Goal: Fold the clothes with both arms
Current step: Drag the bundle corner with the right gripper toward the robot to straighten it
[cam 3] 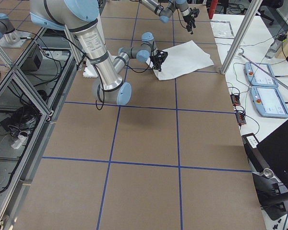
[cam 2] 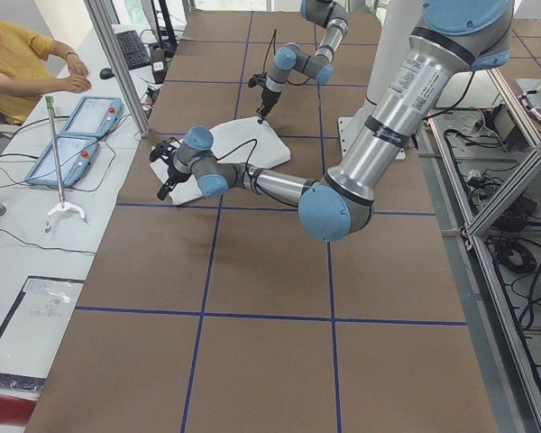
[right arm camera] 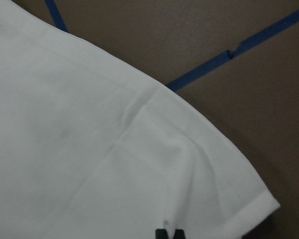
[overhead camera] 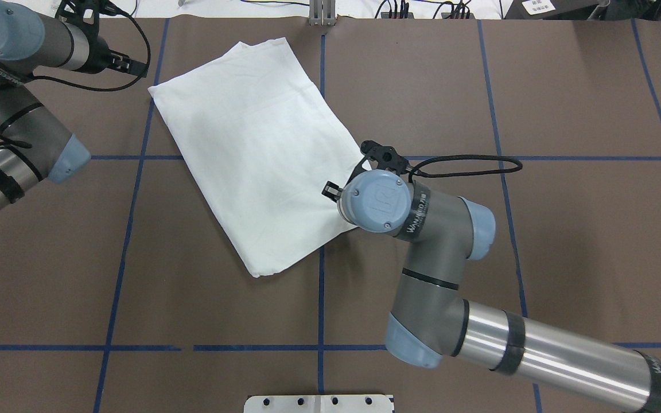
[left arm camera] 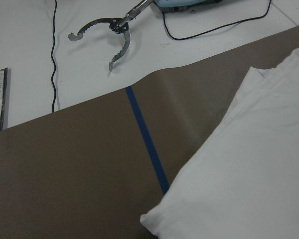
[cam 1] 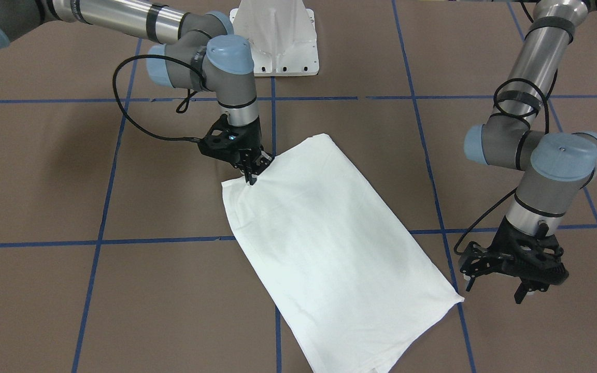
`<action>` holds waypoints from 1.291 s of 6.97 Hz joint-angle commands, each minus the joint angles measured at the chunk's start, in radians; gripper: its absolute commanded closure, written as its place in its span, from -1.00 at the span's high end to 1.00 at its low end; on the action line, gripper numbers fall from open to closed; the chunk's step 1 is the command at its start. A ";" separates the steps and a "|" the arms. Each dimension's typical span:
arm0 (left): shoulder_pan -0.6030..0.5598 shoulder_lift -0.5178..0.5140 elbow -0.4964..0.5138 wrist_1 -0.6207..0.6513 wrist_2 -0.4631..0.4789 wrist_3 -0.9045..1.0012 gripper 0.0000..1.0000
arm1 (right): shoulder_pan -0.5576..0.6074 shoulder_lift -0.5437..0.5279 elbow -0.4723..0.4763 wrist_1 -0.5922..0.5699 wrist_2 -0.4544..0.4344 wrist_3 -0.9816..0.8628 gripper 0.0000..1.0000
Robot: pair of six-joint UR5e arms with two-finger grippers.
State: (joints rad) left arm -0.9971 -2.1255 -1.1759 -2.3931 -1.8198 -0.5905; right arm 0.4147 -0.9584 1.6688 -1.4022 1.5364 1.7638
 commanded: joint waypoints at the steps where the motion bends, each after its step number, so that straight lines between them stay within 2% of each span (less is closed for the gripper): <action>1: 0.000 -0.001 -0.001 0.000 -0.030 0.000 1.00 | -0.151 -0.092 0.234 -0.172 -0.117 0.038 -1.00; 3: 0.000 -0.001 -0.001 0.000 -0.030 0.000 1.00 | -0.244 -0.056 0.238 -0.215 -0.160 0.121 -1.00; 5: 0.002 -0.001 -0.007 0.000 -0.065 0.000 1.00 | -0.258 -0.025 0.224 -0.215 -0.187 0.120 -1.00; 6: 0.000 0.001 -0.045 0.014 -0.116 -0.003 1.00 | -0.243 -0.014 0.224 -0.213 -0.188 0.091 0.94; 7: 0.005 0.039 -0.100 0.014 -0.171 -0.047 1.00 | -0.220 -0.013 0.233 -0.212 -0.187 0.041 1.00; 9: 0.006 0.144 -0.299 0.034 -0.273 -0.099 1.00 | -0.156 -0.026 0.235 -0.195 -0.164 -0.097 1.00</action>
State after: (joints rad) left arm -0.9920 -2.0469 -1.3574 -2.3727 -2.0264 -0.6524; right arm 0.2244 -0.9786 1.9015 -1.6051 1.3622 1.7490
